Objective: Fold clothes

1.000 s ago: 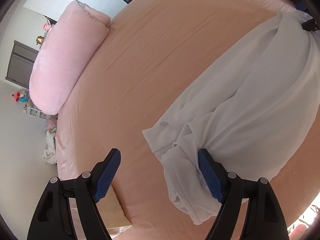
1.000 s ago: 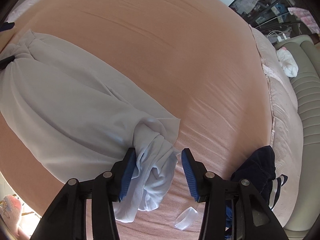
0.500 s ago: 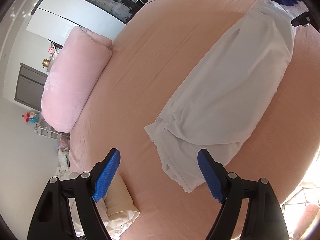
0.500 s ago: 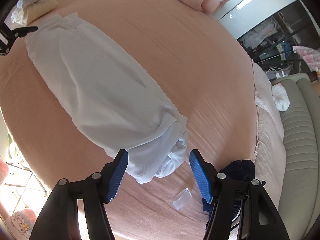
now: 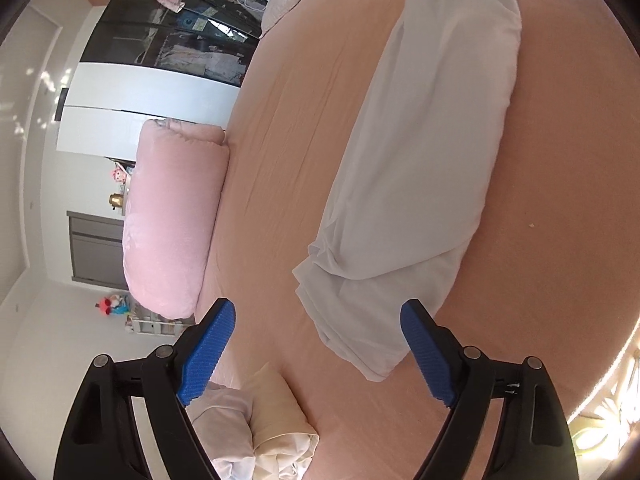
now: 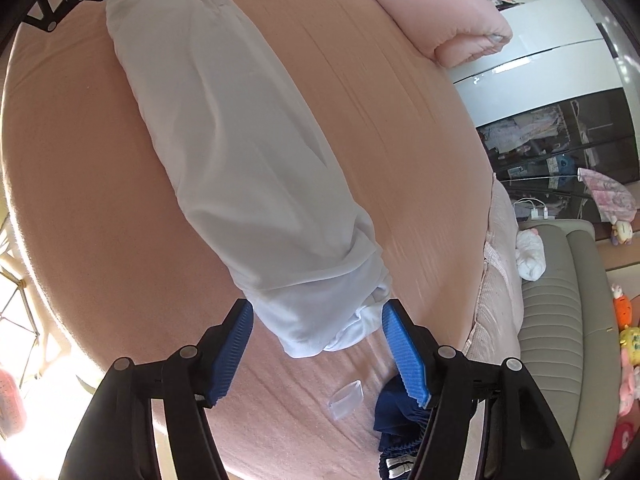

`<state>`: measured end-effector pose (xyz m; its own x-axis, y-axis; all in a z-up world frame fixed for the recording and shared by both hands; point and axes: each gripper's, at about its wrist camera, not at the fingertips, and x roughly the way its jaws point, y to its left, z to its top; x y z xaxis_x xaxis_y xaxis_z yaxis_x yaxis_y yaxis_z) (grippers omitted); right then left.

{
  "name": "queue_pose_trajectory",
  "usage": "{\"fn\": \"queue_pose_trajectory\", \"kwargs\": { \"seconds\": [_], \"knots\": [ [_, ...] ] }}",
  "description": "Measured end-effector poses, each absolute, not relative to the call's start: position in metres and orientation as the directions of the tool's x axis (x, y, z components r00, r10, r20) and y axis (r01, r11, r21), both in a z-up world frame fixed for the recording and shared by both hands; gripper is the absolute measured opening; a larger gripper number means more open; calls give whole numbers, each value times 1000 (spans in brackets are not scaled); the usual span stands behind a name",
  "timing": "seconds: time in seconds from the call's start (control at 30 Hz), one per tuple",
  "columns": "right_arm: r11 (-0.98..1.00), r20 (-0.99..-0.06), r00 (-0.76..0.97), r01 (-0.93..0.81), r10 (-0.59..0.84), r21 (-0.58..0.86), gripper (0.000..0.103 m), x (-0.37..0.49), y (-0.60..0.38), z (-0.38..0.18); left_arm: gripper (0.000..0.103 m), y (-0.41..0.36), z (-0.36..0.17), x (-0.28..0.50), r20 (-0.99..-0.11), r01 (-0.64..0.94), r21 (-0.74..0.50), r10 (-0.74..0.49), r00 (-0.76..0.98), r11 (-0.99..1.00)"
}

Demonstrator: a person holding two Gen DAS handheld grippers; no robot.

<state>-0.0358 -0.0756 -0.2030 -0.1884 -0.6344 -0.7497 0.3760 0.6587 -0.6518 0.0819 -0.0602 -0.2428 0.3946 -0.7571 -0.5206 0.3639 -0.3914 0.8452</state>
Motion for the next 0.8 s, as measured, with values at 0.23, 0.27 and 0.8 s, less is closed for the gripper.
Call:
{"fn": "queue_pose_trajectory", "kwargs": {
  "seconds": [0.23,0.27,0.8],
  "knots": [
    [649,-689,-218,232,-691,-724,68,-28,-63,-230,85,-44,-267,71,-443,200,896,-808,388,-396],
    [640,-678,-226,222,-700,-735,69,-27,-60,-231,85,-46,-268,71,-442,199,897,-805,396,-395],
    [534,-517,-281,18,-809,-845,77,-39,-61,-263,85,-32,-296,72,-282,-12,950,-873,399,-312]
  ]
}}
